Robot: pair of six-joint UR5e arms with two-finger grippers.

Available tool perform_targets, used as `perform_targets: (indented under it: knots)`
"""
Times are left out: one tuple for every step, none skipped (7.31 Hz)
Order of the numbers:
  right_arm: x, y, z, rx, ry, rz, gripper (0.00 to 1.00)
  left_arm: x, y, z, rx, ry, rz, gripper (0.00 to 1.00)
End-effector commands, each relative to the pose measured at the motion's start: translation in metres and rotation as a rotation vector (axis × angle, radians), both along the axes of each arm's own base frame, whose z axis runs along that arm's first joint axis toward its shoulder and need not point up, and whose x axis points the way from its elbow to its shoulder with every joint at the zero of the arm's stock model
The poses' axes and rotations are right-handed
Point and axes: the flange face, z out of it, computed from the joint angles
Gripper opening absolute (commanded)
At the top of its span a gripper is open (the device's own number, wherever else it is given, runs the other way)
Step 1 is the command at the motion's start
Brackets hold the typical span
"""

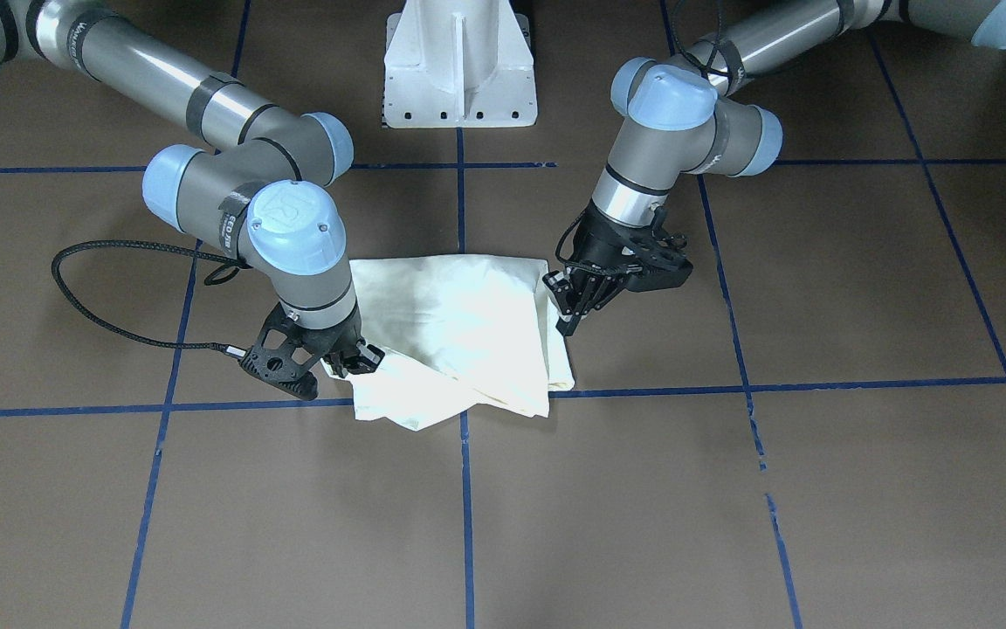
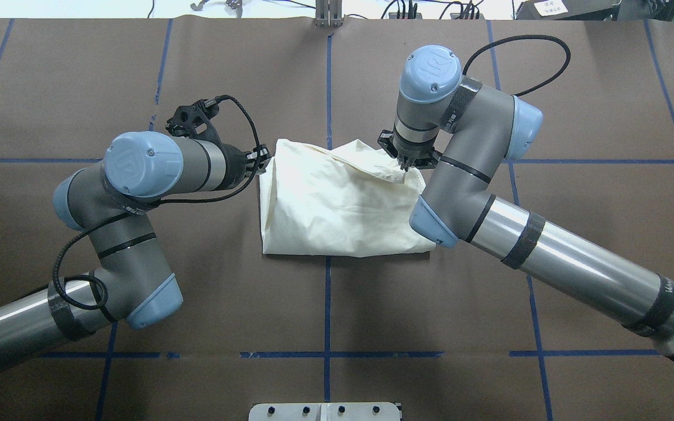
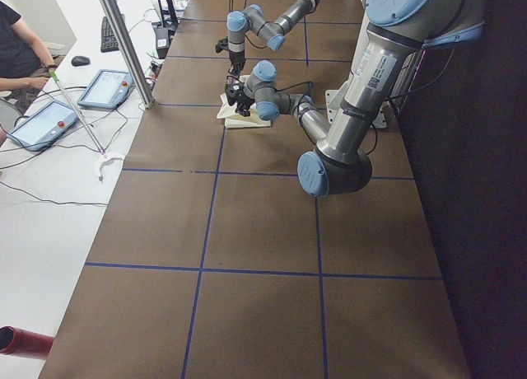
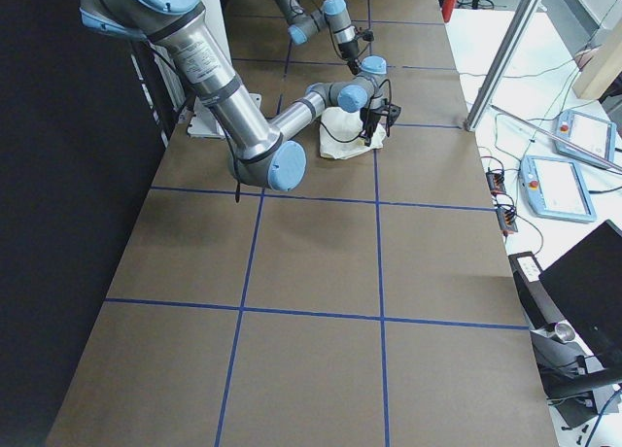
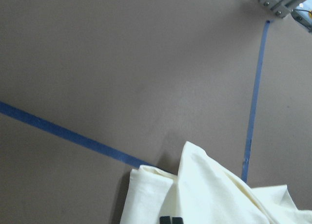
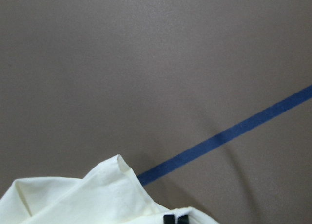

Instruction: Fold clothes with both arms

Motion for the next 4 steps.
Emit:
perform_targets:
  knots:
    - [0.0, 0.0, -0.002, 0.013, -0.015, 0.001, 0.0, 0.024, 0.01, 0.018, 0.013, 0.033, 0.04, 0.0]
    - [0.0, 0.0, -0.003, 0.014, -0.016, 0.001, 0.0, 0.027, 0.011, 0.022, 0.012, 0.028, 0.047, 0.0]
    - [0.0, 0.0, -0.003, 0.015, -0.017, 0.001, 0.0, 0.031, 0.018, 0.019, 0.009, 0.042, 0.077, 0.0]
    - [0.0, 0.0, -0.005, 0.016, -0.019, 0.002, 0.0, 0.036, 0.028, 0.013, 0.001, 0.063, 0.131, 0.0]
